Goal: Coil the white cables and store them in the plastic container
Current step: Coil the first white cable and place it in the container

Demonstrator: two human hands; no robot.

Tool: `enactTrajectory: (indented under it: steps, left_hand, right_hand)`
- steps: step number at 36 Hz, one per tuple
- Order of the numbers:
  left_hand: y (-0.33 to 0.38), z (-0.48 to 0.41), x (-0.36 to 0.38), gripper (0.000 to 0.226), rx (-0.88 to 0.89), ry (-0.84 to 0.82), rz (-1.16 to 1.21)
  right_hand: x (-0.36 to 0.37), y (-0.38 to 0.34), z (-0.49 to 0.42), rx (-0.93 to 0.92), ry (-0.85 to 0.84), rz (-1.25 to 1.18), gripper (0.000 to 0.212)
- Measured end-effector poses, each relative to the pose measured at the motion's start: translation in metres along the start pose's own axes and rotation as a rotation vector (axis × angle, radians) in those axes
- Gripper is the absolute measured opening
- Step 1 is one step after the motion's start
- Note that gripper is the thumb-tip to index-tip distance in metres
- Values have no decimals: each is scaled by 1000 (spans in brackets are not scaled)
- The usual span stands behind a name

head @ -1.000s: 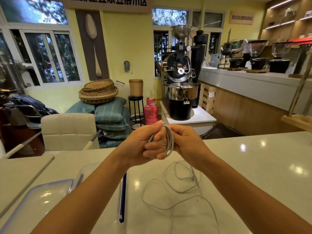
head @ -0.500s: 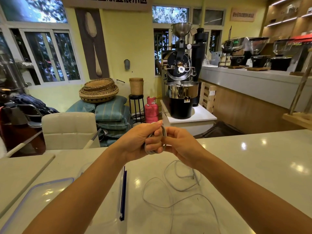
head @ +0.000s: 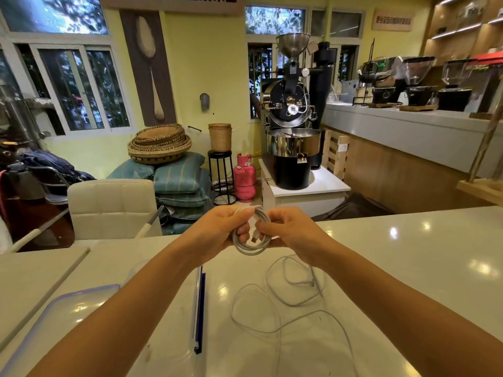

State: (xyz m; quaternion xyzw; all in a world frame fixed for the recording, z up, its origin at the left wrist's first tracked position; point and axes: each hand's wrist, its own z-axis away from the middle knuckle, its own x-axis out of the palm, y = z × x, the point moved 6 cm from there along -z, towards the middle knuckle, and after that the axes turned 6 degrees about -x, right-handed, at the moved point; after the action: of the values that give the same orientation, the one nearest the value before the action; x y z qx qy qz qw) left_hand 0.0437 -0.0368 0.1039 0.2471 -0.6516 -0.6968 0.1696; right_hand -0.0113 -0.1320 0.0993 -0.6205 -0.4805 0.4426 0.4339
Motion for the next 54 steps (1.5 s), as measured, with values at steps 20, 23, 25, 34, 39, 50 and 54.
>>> enactTrajectory:
  steps: [20, 23, 25, 34, 39, 50, 54]
  left_hand:
    - [-6, 2, -13, 25, 212, 407, -793]
    - [-11, 3, -15, 16, 239, 427, -844]
    - [-15, 4, -17, 15, 235, 447, -895]
    - [-38, 7, -28, 24, 151, 543, -978]
    - [-44, 12, -35, 35, 115, 563, -835]
    - [-62, 18, -36, 30, 50, 410, -667]
    - [-61, 23, -40, 29, 69, 424, -670]
  right_hand:
    - [3, 24, 0, 147, -151, -306, 19]
    - [6, 28, -1, 153, -145, -366, 20]
    - [10, 31, -2, 155, -145, -393, 18]
    - [29, 47, -8, 79, 6, -118, 28]
    - [33, 41, -12, -96, 103, 255, 10]
    - [42, 45, -11, -143, 175, 306, 20]
    - [47, 47, -10, -168, 240, 219, 20]
